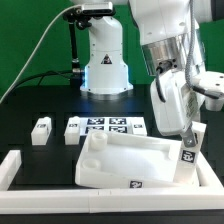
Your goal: Assemble desk
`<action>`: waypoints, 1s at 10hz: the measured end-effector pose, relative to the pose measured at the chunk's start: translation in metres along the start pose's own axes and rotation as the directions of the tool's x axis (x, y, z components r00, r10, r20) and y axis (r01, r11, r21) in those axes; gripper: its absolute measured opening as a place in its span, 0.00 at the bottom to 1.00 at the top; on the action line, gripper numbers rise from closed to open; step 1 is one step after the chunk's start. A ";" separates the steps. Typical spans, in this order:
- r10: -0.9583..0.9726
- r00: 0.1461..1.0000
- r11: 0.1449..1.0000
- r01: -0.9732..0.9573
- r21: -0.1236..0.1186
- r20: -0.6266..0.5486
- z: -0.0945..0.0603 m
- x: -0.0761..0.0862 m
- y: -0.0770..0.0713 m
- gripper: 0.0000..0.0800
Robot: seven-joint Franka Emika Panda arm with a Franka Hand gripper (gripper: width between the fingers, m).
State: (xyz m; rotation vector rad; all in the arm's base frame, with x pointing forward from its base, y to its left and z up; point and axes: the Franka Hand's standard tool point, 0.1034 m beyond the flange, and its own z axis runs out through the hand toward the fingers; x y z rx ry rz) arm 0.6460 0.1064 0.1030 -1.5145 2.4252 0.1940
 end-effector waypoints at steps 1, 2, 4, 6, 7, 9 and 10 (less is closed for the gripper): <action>-0.005 1.000 1.000 0.005 0.000 0.000 0.000 0.000 0.000 0.62; -0.007 1.000 1.000 0.007 -0.001 0.000 0.001 0.000 0.000 0.77; -0.026 1.000 1.000 0.026 0.016 0.017 -0.016 -0.014 -0.001 0.80; -0.063 0.997 0.997 0.061 0.045 0.048 -0.060 -0.030 0.000 0.81; -0.068 0.997 0.997 0.066 0.039 0.042 -0.054 -0.028 0.001 0.81; -0.072 0.997 0.997 0.071 0.035 0.040 -0.051 -0.027 0.002 0.81; -0.074 0.996 0.997 0.073 0.034 0.040 -0.050 -0.027 0.002 0.81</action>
Offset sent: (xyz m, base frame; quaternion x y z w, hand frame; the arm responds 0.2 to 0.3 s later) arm -0.0149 0.0170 0.0550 0.0187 -0.0294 0.0120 0.9993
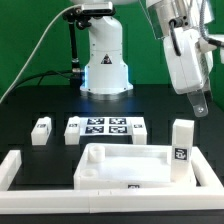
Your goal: Assemble desk
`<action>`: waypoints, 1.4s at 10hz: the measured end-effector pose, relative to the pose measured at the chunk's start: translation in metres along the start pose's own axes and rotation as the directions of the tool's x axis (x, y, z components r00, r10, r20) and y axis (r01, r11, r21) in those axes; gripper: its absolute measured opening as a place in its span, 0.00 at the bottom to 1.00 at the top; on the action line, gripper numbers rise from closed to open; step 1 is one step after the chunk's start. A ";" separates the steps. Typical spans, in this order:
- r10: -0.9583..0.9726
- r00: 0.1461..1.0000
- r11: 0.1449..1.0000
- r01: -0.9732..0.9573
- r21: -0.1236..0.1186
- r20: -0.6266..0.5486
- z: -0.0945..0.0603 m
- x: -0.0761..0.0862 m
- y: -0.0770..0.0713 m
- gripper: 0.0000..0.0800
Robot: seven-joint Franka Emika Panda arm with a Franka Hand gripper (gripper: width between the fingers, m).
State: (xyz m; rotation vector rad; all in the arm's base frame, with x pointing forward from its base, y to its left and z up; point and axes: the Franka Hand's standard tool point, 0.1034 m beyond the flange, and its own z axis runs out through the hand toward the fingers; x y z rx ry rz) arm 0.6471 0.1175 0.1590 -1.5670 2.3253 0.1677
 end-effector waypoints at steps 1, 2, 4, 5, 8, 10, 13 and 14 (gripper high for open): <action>-0.002 1.000 1.000 0.002 0.000 0.000 0.000 0.000 0.000 0.81; -0.019 1.000 1.000 0.019 -0.002 -0.001 0.001 0.000 0.001 0.81; -0.115 0.993 0.993 0.115 -0.017 -0.009 0.007 0.009 0.023 0.81; -0.177 0.984 0.984 0.176 -0.022 -0.017 0.013 0.019 0.039 0.81; -0.385 0.923 0.922 0.384 -0.050 -0.013 0.023 0.022 0.056 0.81; -0.504 0.864 0.863 0.503 -0.052 -0.007 0.024 0.022 0.057 0.81; -0.693 0.721 0.719 0.691 -0.069 0.001 0.038 0.023 0.089 0.81; -0.748 0.663 0.660 0.747 -0.077 0.022 0.038 0.031 0.100 0.81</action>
Offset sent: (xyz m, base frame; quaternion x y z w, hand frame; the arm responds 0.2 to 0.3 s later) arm -0.0556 0.0063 -0.0167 -0.0287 -0.0187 -0.0421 0.9985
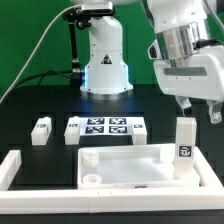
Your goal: Assemble desk
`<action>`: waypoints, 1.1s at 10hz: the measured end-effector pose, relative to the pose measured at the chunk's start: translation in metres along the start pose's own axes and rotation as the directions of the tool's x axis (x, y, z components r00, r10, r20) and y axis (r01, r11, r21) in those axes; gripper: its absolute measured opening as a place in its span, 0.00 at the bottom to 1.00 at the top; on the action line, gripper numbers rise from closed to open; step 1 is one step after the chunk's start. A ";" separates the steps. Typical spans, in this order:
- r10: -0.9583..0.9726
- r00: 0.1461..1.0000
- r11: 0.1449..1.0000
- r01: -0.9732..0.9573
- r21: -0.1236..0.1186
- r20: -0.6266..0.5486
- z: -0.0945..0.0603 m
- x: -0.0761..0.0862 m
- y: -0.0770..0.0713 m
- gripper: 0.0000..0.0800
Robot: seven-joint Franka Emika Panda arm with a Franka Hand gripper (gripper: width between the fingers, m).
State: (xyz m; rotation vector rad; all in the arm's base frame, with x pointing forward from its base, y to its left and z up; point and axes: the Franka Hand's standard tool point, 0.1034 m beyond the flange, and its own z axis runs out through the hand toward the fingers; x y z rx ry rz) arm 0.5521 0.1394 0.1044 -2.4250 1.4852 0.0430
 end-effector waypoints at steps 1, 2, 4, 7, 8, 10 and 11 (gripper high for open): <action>-0.045 0.999 0.999 0.045 -0.008 0.009 0.001 0.002 0.014 0.81; -0.081 0.997 0.996 0.081 -0.023 0.008 0.004 0.001 0.025 0.81; -0.199 0.980 0.980 0.199 -0.023 0.007 0.004 0.002 0.022 0.81; -0.446 0.893 0.891 0.449 -0.065 0.059 0.010 0.007 0.045 0.81; -0.500 0.862 0.858 0.506 -0.092 0.079 0.011 0.013 0.060 0.81; -0.597 0.801 0.795 0.599 -0.099 0.051 0.010 0.024 0.066 0.81; -0.629 0.775 0.769 0.632 -0.098 0.056 0.011 0.023 0.066 0.81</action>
Offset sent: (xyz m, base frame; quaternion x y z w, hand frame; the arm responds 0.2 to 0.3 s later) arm 0.0000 0.0000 0.0000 0.0000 0.0000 -0.1296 0.9916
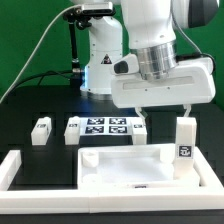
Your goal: Assemble desk
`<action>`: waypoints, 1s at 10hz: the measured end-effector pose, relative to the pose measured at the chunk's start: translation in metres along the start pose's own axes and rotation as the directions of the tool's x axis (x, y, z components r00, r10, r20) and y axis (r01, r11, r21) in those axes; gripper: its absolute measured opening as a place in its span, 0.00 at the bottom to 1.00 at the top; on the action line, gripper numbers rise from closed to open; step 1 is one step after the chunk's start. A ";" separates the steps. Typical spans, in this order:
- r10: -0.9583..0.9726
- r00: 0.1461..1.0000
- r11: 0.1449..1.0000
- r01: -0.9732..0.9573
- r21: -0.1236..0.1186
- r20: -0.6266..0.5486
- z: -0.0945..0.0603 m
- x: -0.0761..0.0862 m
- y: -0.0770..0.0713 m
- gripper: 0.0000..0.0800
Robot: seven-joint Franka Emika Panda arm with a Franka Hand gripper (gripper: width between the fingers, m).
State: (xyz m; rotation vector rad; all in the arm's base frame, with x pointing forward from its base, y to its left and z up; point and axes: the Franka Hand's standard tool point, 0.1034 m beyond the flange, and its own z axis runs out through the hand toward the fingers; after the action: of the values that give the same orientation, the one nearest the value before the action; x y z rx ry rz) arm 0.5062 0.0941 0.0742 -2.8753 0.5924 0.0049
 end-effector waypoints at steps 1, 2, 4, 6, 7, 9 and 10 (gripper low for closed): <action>-0.082 0.997 0.997 0.082 -0.002 0.000 0.000 0.000 0.000 0.81; -0.138 0.990 0.990 0.138 -0.003 0.000 0.000 0.000 0.001 0.81; -0.159 0.983 0.986 0.163 -0.035 0.090 0.015 -0.017 0.017 0.81; -0.185 0.966 0.973 0.206 -0.108 0.182 0.020 -0.031 0.046 0.81; -0.202 0.965 0.969 0.223 -0.111 0.170 0.023 -0.032 0.058 0.81; -0.161 0.923 0.973 0.207 -0.100 0.349 0.021 -0.043 0.056 0.81; -0.150 0.917 0.975 0.200 -0.099 0.370 0.025 -0.034 0.056 0.81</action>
Offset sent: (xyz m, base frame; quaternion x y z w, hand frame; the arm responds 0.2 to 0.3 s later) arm -0.0476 -0.0262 -0.0457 -0.0998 -0.1445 -0.0340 0.9839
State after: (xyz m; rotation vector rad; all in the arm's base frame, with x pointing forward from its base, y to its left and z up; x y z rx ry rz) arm 0.4538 0.0623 0.0404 -2.9340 0.2701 0.5539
